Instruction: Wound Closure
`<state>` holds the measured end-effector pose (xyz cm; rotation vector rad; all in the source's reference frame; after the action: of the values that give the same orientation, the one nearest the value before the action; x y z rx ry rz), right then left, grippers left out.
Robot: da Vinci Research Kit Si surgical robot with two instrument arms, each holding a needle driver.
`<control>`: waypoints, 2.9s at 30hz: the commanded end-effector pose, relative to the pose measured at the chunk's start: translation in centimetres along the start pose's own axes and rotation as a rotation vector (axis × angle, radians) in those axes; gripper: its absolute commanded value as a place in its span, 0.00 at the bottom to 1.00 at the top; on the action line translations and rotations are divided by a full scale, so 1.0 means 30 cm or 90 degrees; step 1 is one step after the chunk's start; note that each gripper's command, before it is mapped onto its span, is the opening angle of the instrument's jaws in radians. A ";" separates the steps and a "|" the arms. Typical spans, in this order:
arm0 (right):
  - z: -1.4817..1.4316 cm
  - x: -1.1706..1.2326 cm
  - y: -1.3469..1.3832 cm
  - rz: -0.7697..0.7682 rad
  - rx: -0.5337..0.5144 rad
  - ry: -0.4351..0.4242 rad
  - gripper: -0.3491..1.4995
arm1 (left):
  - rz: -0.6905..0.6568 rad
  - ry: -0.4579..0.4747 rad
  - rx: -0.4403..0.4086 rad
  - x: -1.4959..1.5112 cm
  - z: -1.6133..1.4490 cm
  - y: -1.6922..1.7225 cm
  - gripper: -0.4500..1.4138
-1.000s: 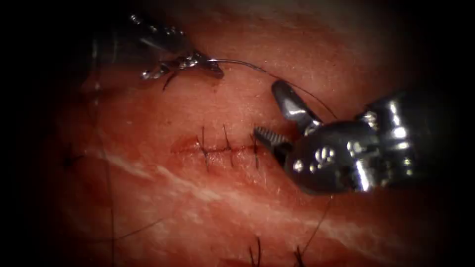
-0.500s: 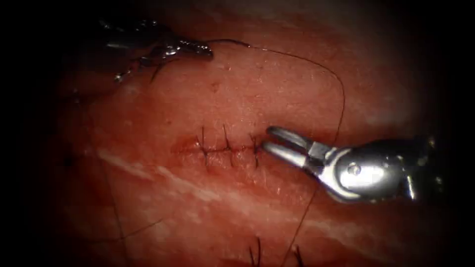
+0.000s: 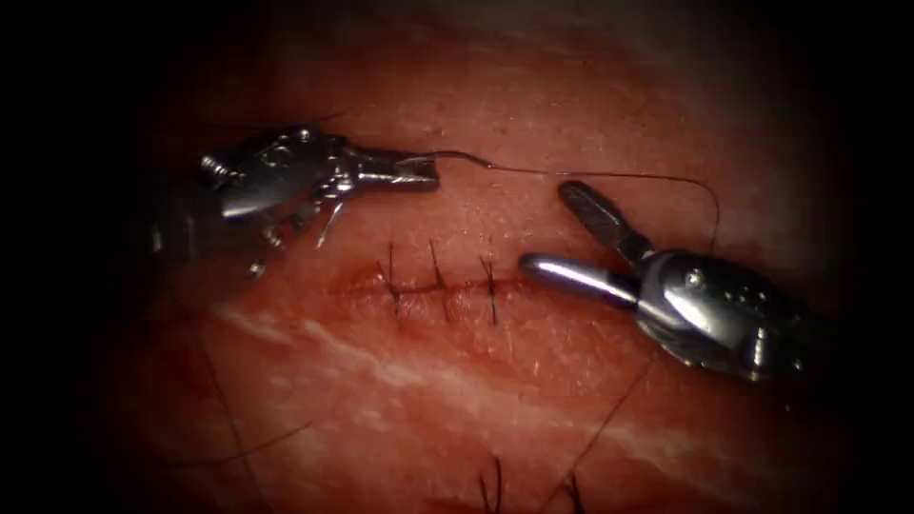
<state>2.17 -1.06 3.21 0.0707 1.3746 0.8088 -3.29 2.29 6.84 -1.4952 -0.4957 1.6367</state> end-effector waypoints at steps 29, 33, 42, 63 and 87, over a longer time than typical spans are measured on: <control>0.0156 -0.0017 -0.0028 -0.058 -0.023 0.024 0.32 | -0.113 0.066 -0.071 -0.005 0.006 0.002 0.00; 0.0153 -0.0002 -0.0026 -0.050 -0.021 0.023 0.32 | -0.112 0.066 -0.072 -0.005 0.006 0.002 0.00; 0.0150 0.0015 -0.0034 -0.046 -0.021 0.022 0.34 | -0.110 0.065 -0.074 -0.006 0.007 0.001 0.00; 0.0157 0.0009 -0.0011 -0.068 -0.028 0.028 0.00 | -0.109 0.064 -0.083 -0.007 0.008 0.005 0.00; 0.0065 0.0134 0.0019 -0.138 0.090 -0.035 0.00 | -0.006 -0.185 0.007 -0.007 0.005 0.005 0.90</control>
<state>2.28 -0.63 2.90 0.0537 1.3554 0.5135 -3.42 2.10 6.81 -1.2216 -0.6466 1.8800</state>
